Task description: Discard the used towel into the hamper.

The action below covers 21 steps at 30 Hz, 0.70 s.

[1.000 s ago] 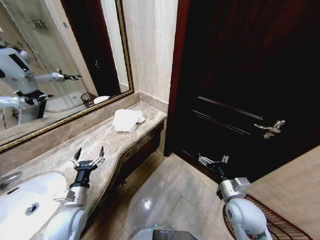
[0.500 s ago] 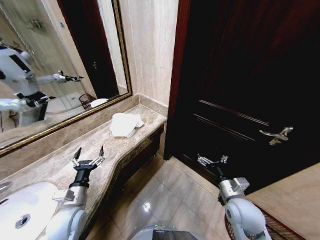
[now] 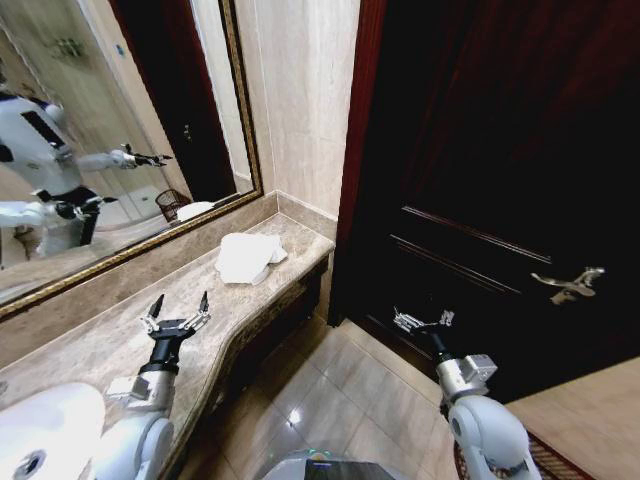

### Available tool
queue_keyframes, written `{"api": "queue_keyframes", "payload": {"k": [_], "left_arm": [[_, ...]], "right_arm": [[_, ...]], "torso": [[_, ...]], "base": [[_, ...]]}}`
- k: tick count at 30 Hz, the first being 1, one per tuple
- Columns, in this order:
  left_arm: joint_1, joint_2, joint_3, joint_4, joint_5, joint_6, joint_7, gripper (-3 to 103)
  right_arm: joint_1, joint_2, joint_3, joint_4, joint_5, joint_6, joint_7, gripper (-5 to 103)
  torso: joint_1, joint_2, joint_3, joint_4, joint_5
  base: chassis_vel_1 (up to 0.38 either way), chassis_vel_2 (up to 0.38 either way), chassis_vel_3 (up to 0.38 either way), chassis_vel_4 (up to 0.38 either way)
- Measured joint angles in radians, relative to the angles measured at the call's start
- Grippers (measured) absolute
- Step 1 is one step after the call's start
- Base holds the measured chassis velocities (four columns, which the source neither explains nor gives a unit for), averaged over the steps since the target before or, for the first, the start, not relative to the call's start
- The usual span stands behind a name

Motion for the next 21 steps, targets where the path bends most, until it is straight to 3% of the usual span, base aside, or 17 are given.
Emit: {"api": "queue_keyframes", "payload": {"k": [7, 21], "left_arm": [[-0.007, 0.001, 0.000, -0.006, 0.011, 0.039, -0.012, 100], [-0.086, 0.049, 0.026, -0.010, 0.009, 0.188, -0.051, 100]], "right_arm": [[-0.001, 0.001, 0.000, -0.002, 0.000, 0.000, 0.001, 100], [-0.007, 0.005, 0.001, -0.019, -0.017, 0.043, -0.006, 100]], "torso": [[0.000, 0.000, 0.000, -0.0002, 0.0000], [0.000, 0.000, 0.000, 0.0000, -0.0001]], "base": [[-0.083, 0.078, 0.082, -0.082], [-0.035, 0.048, 0.035, -0.045]]}}
